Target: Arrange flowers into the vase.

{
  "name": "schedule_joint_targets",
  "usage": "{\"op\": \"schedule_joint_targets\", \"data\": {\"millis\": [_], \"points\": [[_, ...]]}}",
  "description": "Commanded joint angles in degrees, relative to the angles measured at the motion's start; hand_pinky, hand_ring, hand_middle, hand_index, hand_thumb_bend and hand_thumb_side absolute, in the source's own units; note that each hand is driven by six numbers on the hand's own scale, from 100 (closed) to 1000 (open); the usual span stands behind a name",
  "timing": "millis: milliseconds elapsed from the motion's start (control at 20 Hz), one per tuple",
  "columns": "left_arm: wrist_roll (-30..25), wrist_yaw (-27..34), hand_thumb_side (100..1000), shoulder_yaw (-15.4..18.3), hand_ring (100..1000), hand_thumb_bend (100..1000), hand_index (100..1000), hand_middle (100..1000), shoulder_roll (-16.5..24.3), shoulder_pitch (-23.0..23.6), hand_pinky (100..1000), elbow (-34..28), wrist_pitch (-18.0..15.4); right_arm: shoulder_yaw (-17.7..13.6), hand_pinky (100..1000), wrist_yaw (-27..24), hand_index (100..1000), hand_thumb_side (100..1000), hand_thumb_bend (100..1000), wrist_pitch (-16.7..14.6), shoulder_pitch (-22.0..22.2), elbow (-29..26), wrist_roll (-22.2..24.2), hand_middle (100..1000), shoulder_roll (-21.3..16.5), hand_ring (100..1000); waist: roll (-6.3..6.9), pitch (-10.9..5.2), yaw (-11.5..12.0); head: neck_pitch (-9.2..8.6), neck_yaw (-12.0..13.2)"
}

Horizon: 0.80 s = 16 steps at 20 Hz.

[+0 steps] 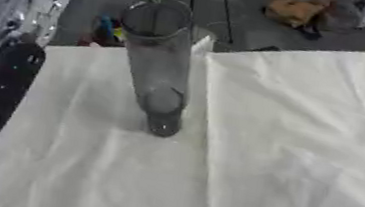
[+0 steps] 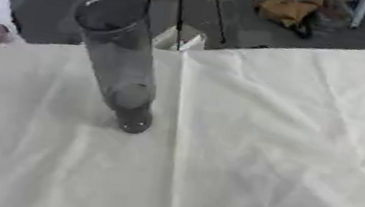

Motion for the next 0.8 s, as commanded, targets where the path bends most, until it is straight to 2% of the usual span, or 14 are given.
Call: {"op": "schedule_joint_targets", "data": {"millis": [50,800], "points": [[-0.3,-0.6,812,-0.3,100,255,125,100,1.8,-0.7,100,-0.8,0.5,-0.5,933,-0.4,750,909,100,-0.1,-0.2,-1.1,-0.1,418,-1.0,813,-0.42,-2.28,0.1,0.09,-0.2],[-0.8,-1.2,823,-1.4,100,248,125,100,0.0,0.5,100,0.6,1.8,-0.5,932,-0.3,749,913,100,-0.2,-0.4,-1.1,-0.3,417,-0.7,812,-0.69,-2.06,0.3,-0.37,-0.1]]}}
